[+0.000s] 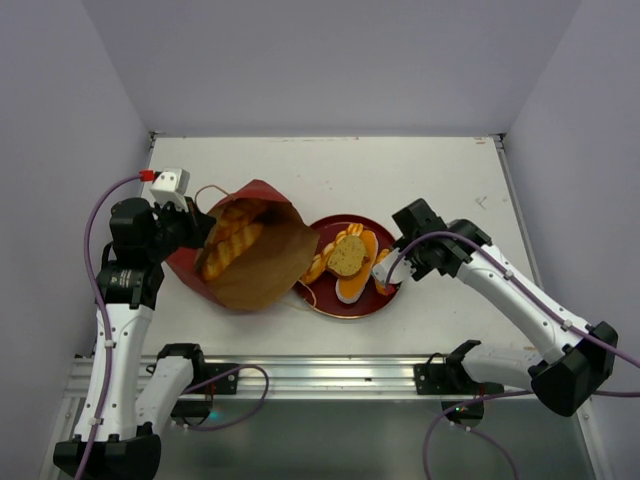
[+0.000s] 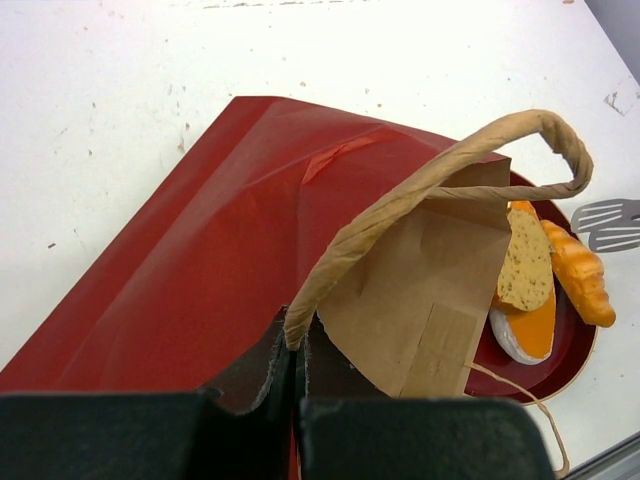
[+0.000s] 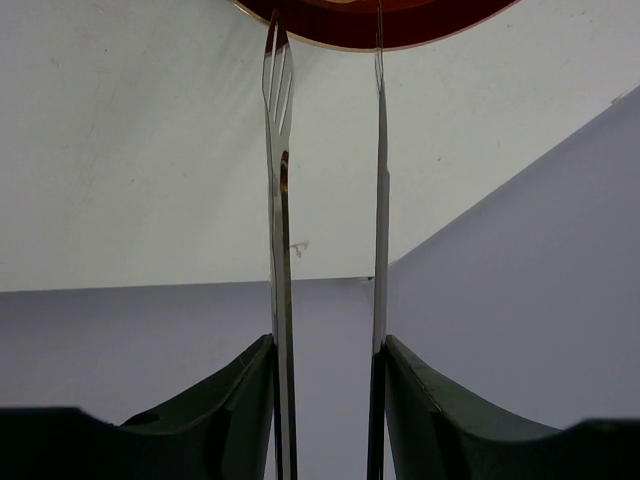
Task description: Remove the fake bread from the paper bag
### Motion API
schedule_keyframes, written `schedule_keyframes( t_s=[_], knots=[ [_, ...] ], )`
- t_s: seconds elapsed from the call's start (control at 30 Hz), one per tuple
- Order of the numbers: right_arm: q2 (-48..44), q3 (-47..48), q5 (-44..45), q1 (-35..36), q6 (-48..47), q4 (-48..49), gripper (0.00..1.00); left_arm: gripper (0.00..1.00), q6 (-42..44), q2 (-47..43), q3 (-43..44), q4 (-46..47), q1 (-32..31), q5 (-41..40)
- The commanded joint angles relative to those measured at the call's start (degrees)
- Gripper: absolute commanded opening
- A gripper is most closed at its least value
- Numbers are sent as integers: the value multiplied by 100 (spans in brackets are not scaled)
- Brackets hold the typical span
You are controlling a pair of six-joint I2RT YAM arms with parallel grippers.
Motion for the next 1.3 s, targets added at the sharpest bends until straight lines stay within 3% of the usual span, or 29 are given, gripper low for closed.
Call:
schedule_keyframes(
  t_s=[0.0,0.37,0.67,1.07,1.27],
  knots=[
    [26,290,424,-153,-49,22,48,0,69,-26,283,70,37,65],
    [149,843,-42,-444,390,66,47,0,78,1,335,52,46,57],
    [395,1923,-762,-303,1277,-356,45,0,157,18,300,-1,46,-84],
    [826,3777,-983,1498,2684,-1165,42,0,175,1,204,-18,46,-207],
    [957,3990,-974,2254,2825,-1253,42,0,61,18,133,43,46,-189]
  ],
)
